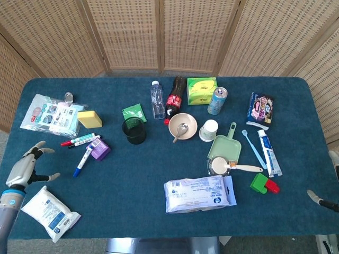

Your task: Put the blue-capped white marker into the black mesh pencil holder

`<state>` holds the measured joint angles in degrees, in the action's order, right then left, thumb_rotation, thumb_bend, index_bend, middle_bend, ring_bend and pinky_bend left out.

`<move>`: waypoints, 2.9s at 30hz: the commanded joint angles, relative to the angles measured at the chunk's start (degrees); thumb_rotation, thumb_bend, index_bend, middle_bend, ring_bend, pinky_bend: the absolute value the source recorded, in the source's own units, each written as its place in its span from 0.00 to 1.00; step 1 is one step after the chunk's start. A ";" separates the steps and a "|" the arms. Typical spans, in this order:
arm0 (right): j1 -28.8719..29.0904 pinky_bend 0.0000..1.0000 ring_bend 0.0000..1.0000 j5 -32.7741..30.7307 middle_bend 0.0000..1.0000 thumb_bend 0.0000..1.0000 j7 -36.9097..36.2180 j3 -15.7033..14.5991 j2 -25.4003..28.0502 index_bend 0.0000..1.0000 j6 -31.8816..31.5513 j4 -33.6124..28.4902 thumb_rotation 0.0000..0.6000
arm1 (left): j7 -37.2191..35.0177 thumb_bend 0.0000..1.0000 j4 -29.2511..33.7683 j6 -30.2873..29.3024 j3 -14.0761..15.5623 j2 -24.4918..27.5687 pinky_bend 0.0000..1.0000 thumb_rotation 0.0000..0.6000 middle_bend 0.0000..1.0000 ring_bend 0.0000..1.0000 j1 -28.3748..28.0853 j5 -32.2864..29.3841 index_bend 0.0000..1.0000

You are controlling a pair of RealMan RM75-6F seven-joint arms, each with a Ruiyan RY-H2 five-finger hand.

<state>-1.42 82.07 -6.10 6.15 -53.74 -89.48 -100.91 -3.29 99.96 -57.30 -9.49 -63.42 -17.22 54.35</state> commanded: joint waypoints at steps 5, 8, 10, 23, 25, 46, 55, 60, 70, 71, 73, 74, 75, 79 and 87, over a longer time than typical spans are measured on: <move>-0.07 0.00 0.00 -0.03 0.00 0.00 -0.99 0.06 0.25 0.00 0.03 0.22 1.00 | 7.80 0.04 3.07 -0.07 -1.23 -3.05 0.00 1.00 0.00 0.00 -4.63 -8.64 0.31; -0.11 0.00 0.00 0.09 0.00 0.00 -1.50 0.02 0.37 0.00 0.03 0.27 1.00 | 12.36 0.04 4.19 -1.53 -0.93 -4.26 0.00 1.00 0.00 0.00 -6.32 -12.58 0.34; -0.15 0.00 0.00 0.09 0.00 0.00 -1.78 0.04 0.47 0.00 -0.02 0.24 1.00 | 14.93 0.04 4.90 -2.58 -0.99 -4.99 0.00 1.00 0.00 0.00 -7.47 -15.27 0.35; -0.46 0.00 0.00 -0.40 0.00 0.00 -4.17 0.24 1.09 0.00 -0.02 0.63 1.00 | 25.81 0.10 5.41 -8.73 -1.34 -8.65 0.00 1.00 0.00 0.00 -12.49 -26.67 0.36; -0.48 0.00 0.00 -0.34 0.00 0.00 -4.35 0.26 1.14 0.00 -0.08 0.65 1.00 | 27.42 0.14 4.66 -9.05 -1.03 -9.65 0.00 1.00 0.00 0.00 -13.29 -27.74 0.36; -0.51 0.00 0.00 -0.28 0.00 0.00 -6.58 0.27 1.67 0.00 0.32 0.87 1.00 | 31.68 0.32 0.76 -11.27 -1.14 -15.42 0.00 1.00 0.00 0.00 -15.92 -30.21 0.35; -0.50 0.00 0.00 -0.46 0.00 0.00 -7.85 0.33 1.91 0.00 0.58 1.13 1.00 | 32.75 0.32 -0.39 -11.86 -1.73 -17.53 0.00 1.00 0.00 0.00 -16.79 -30.62 0.36; -0.46 0.00 0.00 -0.74 0.00 0.00 -8.47 0.47 1.98 0.00 0.73 1.22 1.00 | 33.55 0.34 -0.84 -12.52 -1.83 -18.69 0.00 1.00 0.00 0.00 -17.19 -30.48 0.37; -0.54 0.00 0.00 -1.03 0.00 0.00 -9.32 0.63 2.21 0.00 0.74 1.25 1.00 | 35.49 0.39 -1.61 -14.91 -1.47 -20.82 0.01 1.00 0.00 0.00 -17.40 -29.90 0.45; -0.56 0.00 0.00 -1.02 0.00 0.00 -9.44 0.62 2.26 0.00 0.75 1.26 1.00 | 35.76 0.39 -1.71 -15.20 -1.47 -20.99 0.01 1.00 0.00 0.00 -17.43 -29.82 0.45; -0.58 0.00 0.00 -1.06 0.00 0.00 -9.60 0.64 2.30 0.00 0.75 1.27 1.00 | 36.27 0.41 -1.90 -15.72 -1.45 -21.28 0.02 1.00 0.00 0.00 -17.48 -29.75 0.45; -0.58 0.00 0.00 -1.10 0.00 0.00 -9.69 0.67 2.32 0.00 0.76 1.27 1.00 | 36.57 0.41 -2.01 -15.98 -1.46 -21.43 0.02 1.00 0.00 0.00 -17.51 -29.75 0.46; -0.58 0.00 0.00 -1.14 0.00 0.00 -9.79 0.69 2.34 0.00 0.77 1.27 1.00 | 36.69 0.42 -2.09 -16.14 -1.51 -21.54 0.02 1.00 0.00 0.00 -17.52 -29.73 0.46; -0.61 0.00 0.00 -1.32 0.00 0.00 -10.08 0.77 2.41 0.00 0.81 1.35 1.00 | 37.11 0.42 -2.64 -16.71 -1.77 -21.91 0.04 1.00 0.00 0.00 -17.45 -29.55 0.47; -0.56 0.00 0.00 -1.13 0.00 0.00 -10.16 0.69 2.42 0.00 0.94 1.31 1.00 | 36.67 0.45 -3.11 -16.90 -2.01 -21.84 0.06 1.00 0.00 0.00 -16.74 -28.27 0.49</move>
<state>-1.98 80.94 -16.25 6.85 -51.32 -88.55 -99.60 33.39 96.87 -74.21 -11.48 -85.24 -33.98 26.07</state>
